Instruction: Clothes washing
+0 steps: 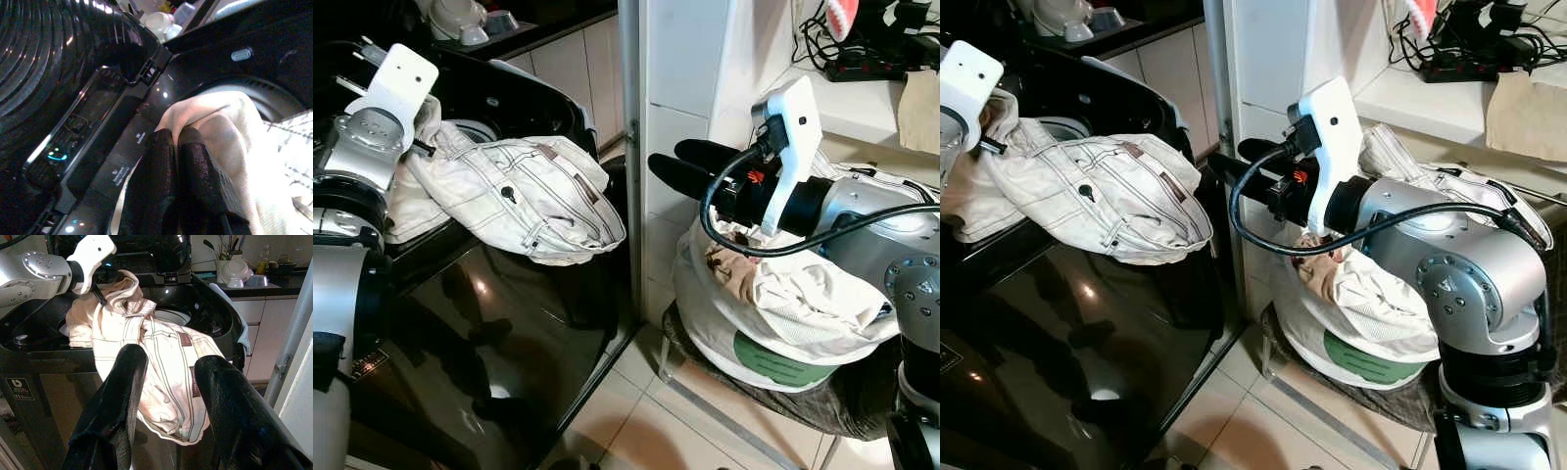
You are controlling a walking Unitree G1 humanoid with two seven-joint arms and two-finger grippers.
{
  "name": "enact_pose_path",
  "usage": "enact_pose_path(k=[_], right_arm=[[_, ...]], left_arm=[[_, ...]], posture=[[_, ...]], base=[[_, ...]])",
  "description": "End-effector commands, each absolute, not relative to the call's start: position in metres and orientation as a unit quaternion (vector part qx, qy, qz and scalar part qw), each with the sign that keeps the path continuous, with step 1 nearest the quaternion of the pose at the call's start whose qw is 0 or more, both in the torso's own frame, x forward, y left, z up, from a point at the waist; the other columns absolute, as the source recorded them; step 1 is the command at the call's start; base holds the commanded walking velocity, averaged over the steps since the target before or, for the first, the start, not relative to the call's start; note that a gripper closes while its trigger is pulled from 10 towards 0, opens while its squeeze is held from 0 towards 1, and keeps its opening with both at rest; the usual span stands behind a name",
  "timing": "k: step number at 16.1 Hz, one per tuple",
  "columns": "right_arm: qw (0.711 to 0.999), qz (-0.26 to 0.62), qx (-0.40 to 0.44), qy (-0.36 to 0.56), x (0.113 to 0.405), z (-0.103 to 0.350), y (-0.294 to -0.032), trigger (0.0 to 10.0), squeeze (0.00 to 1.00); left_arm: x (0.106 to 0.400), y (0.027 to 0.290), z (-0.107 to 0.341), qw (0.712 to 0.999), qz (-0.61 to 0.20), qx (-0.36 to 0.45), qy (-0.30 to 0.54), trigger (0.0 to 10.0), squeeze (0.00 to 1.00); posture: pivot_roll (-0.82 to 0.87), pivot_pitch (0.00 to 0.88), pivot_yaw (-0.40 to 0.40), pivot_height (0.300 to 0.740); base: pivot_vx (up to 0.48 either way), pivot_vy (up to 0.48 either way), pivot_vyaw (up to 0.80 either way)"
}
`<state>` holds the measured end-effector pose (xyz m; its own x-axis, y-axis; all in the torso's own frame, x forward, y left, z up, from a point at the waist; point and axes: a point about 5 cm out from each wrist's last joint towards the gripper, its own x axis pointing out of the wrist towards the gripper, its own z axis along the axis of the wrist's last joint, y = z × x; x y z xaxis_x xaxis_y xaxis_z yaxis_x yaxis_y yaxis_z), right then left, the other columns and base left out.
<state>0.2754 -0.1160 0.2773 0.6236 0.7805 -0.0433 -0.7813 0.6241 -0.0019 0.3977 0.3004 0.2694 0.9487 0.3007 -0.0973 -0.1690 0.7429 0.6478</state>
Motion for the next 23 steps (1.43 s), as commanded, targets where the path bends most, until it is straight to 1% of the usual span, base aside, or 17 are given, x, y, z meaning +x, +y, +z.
enact_pose_path(k=[1, 2, 3, 5, 6, 7, 8, 9, 10, 11, 12, 15, 18, 20, 21, 22, 23], right_arm=[[0.904, 0.427, -0.012, 0.007, 0.277, 0.283, -0.117, 10.0, 0.00], [0.906, 0.424, -0.011, 0.006, 0.277, 0.284, -0.118, 10.0, 0.00], [0.909, 0.416, -0.009, 0.002, 0.277, 0.285, -0.121, 10.0, 0.00], [0.913, 0.408, -0.006, -0.002, 0.278, 0.286, -0.123, 10.0, 0.00], [0.916, 0.402, -0.006, -0.004, 0.279, 0.287, -0.126, 10.0, 0.00], [0.917, 0.398, -0.006, -0.005, 0.280, 0.288, -0.127, 10.0, 0.00], [0.917, 0.398, -0.006, -0.005, 0.280, 0.288, -0.128, 10.0, 0.00], [0.918, 0.397, -0.007, -0.006, 0.279, 0.289, -0.130, 10.0, 0.00], [0.918, 0.397, -0.011, -0.006, 0.277, 0.289, -0.133, 10.0, 0.00], [0.918, 0.396, -0.015, -0.004, 0.276, 0.289, -0.136, 10.0, 0.00], [0.918, 0.396, -0.018, -0.004, 0.275, 0.289, -0.137, 10.0, 0.00], [0.921, 0.389, -0.030, -0.004, 0.269, 0.290, -0.149, 10.0, 0.00], [0.911, 0.408, -0.051, 0.000, 0.263, 0.289, -0.153, 10.0, 0.00], [0.903, 0.424, -0.072, 0.011, 0.257, 0.285, -0.155, 10.0, 0.00], [0.897, 0.434, -0.082, 0.019, 0.253, 0.282, -0.154, 10.0, 0.00], [0.893, 0.440, -0.088, 0.028, 0.251, 0.279, -0.153, 10.0, 0.00], [0.889, 0.444, -0.099, 0.042, 0.249, 0.272, -0.153, 10.0, 0.00]], left_arm=[[0.398, 0.300, 0.273, 0.937, 0.122, 0.319, 0.079, 0.0, 0.00], [0.400, 0.295, 0.278, 0.951, 0.111, 0.282, 0.056, 0.0, 0.00], [0.404, 0.282, 0.288, 0.983, 0.079, 0.167, -0.003, 0.0, 0.00], [0.406, 0.274, 0.296, 0.992, 0.059, 0.096, -0.053, 0.0, 0.00], [0.405, 0.271, 0.302, 0.994, 0.045, 0.027, -0.096, 0.0, 0.00], [0.404, 0.270, 0.307, 0.992, 0.030, -0.018, -0.125, 0.0, 0.00], [0.404, 0.269, 0.307, 0.991, 0.015, -0.036, -0.127, 0.0, 0.00], [0.403, 0.261, 0.308, 0.987, -0.045, -0.072, -0.134, 0.0, 0.00], [0.396, 0.245, 0.312, 0.973, -0.142, -0.098, -0.154, 0.0, 0.00], [0.386, 0.234, 0.310, 0.961, -0.210, -0.100, -0.153, 0.0, 0.00], [0.379, 0.230, 0.308, 0.956, -0.233, -0.086, -0.155, 0.0, 0.00], [0.326, 0.202, 0.289, 0.919, -0.367, -0.074, -0.122, 0.0, 0.00], [0.299, 0.182, 0.282, 0.897, -0.423, -0.086, -0.091, 0.0, 0.00], [0.280, 0.162, 0.273, 0.879, -0.457, -0.120, -0.065, 0.0, 0.00], [0.275, 0.154, 0.257, 0.882, -0.457, -0.108, -0.033, 0.0, 0.00], [0.276, 0.152, 0.239, 0.898, -0.434, -0.078, -0.007, 0.0, 0.00], [0.281, 0.154, 0.225, 0.918, -0.390, -0.069, 0.008, 0.0, 0.00]], posture=[[-0.09, 0.000, 0.092, 0.740], [-0.09, 0.000, 0.096, 0.740], [-0.09, 0.000, 0.097, 0.740], [-0.09, 0.000, 0.100, 0.740], [-0.09, 0.000, 0.101, 0.740], [-0.09, 0.000, 0.100, 0.740], [-0.09, 0.000, 0.100, 0.740], [-0.09, 0.000, 0.100, 0.740], [-0.09, 0.000, 0.102, 0.740], [-0.09, 0.000, 0.108, 0.740], [-0.09, 0.000, 0.111, 0.740], [-0.09, 0.000, 0.109, 0.740], [-0.09, 0.000, 0.111, 0.740], [-0.09, 0.000, 0.113, 0.740], [-0.09, 0.000, 0.113, 0.740], [-0.09, 0.000, 0.112, 0.740], [-0.09, 0.000, 0.109, 0.740]], base=[[0.000, 0.000, 0.00], [0.000, 0.000, 0.00], [0.000, 0.000, 0.00], [0.000, 0.000, 0.00], [0.000, 0.000, 0.00], [0.000, 0.000, 0.00], [0.000, 0.000, 0.00], [0.000, 0.000, 0.00], [0.000, 0.000, 0.00], [0.000, 0.000, 0.00], [0.000, 0.000, 0.00], [0.000, 0.000, 0.00], [0.000, 0.000, 0.00], [0.000, 0.000, 0.00], [0.000, 0.000, 0.00], [0.000, 0.000, 0.00], [0.000, 0.000, 0.00]])
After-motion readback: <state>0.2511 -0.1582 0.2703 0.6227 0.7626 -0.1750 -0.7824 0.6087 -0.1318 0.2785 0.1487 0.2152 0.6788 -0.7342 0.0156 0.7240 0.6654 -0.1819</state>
